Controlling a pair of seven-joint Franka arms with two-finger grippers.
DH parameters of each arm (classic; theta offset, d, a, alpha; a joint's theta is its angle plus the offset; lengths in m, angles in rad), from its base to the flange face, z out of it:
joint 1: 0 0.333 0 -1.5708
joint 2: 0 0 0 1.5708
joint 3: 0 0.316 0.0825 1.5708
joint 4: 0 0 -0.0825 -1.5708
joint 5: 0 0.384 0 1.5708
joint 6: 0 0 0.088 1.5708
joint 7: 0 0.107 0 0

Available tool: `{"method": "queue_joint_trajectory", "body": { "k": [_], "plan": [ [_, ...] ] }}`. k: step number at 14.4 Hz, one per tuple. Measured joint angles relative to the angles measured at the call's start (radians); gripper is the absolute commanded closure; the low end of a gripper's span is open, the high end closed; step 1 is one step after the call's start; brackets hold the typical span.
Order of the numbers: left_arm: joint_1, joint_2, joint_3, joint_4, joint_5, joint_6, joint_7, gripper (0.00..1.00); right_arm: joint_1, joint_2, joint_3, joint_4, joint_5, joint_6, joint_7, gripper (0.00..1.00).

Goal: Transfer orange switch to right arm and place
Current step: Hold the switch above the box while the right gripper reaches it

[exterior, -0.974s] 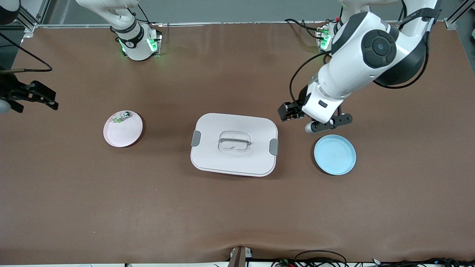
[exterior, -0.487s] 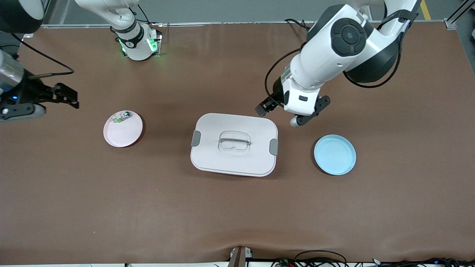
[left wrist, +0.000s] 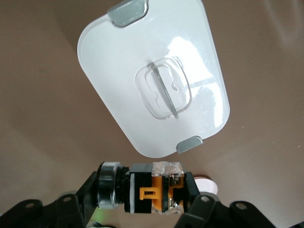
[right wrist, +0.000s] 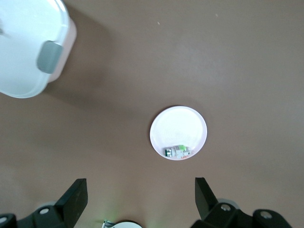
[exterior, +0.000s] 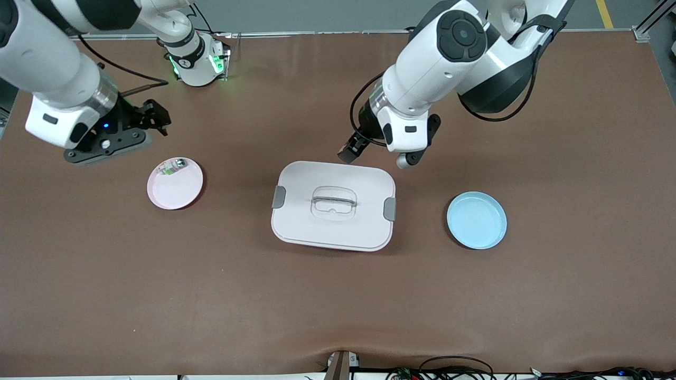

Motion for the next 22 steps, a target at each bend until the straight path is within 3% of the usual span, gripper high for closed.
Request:
{"method": "queue_joint_trajectory", "body": {
  "k": [3,5,8,10,12,17,22],
  "plan": [
    [-0.022,0.017,0.000,0.011,-0.024,0.038,-0.138,1.00,0.034,0.000,0.000,0.021,0.026,0.014,-0.001,0.00],
    [-0.039,0.030,0.000,0.028,-0.031,0.057,-0.233,1.00,0.044,0.000,0.000,0.018,0.127,0.046,0.033,0.00],
    [-0.056,0.046,0.000,0.042,-0.031,0.086,-0.326,1.00,0.070,-0.001,0.000,-0.013,0.281,0.151,0.271,0.00],
    [-0.066,0.054,0.000,0.043,-0.031,0.104,-0.368,1.00,0.110,-0.006,0.001,-0.060,0.349,0.259,0.382,0.00],
    [-0.069,0.061,0.000,0.044,-0.031,0.114,-0.407,1.00,0.132,-0.021,0.001,-0.146,0.472,0.405,0.451,0.00],
    [-0.069,0.067,0.000,0.046,-0.046,0.115,-0.452,1.00,0.160,-0.045,0.001,-0.329,0.704,0.671,0.467,0.00],
    [-0.068,0.068,0.001,0.047,-0.080,0.115,-0.454,1.00,0.200,-0.040,0.001,-0.352,0.864,0.724,0.499,0.00]
  ]
}}
